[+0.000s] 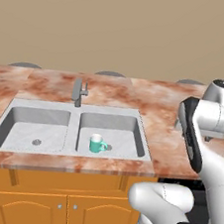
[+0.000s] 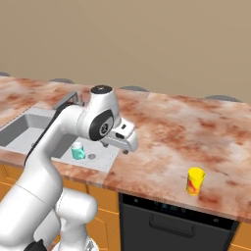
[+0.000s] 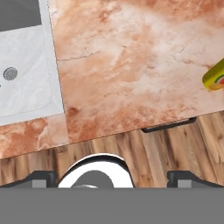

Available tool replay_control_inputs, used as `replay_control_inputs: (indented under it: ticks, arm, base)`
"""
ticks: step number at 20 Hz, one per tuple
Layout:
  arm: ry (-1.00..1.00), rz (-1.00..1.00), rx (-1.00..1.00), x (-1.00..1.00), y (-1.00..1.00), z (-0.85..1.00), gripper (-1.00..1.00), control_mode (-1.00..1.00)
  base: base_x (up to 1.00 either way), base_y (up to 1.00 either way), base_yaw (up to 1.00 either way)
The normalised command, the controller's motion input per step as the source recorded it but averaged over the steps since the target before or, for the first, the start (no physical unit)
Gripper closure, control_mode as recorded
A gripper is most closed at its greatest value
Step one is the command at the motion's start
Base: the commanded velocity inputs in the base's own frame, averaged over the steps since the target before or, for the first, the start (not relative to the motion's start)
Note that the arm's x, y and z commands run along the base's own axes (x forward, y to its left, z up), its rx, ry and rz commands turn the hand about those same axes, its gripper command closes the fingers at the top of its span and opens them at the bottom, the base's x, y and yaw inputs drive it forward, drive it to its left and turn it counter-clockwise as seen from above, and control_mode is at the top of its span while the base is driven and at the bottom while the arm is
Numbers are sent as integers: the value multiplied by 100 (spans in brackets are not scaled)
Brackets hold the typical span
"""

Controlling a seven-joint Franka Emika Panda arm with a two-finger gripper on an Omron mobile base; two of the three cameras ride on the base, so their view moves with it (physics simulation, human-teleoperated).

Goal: Place the cup in the left basin and the mug in the right basin of the sink.

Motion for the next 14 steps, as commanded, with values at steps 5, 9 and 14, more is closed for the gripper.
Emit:
replay_control_inputs:
  ticks: [5,9,14]
  arm:
    - [0,6,2,0,-33,35,-100,-100]
    - [0,10,0,-5,-39,41,-100,-100]
    - [0,2,-1,-11,-42,38,-100,-100]
  base:
    - [0,0,0]
    - [0,0,0]
    - [0,0,0]
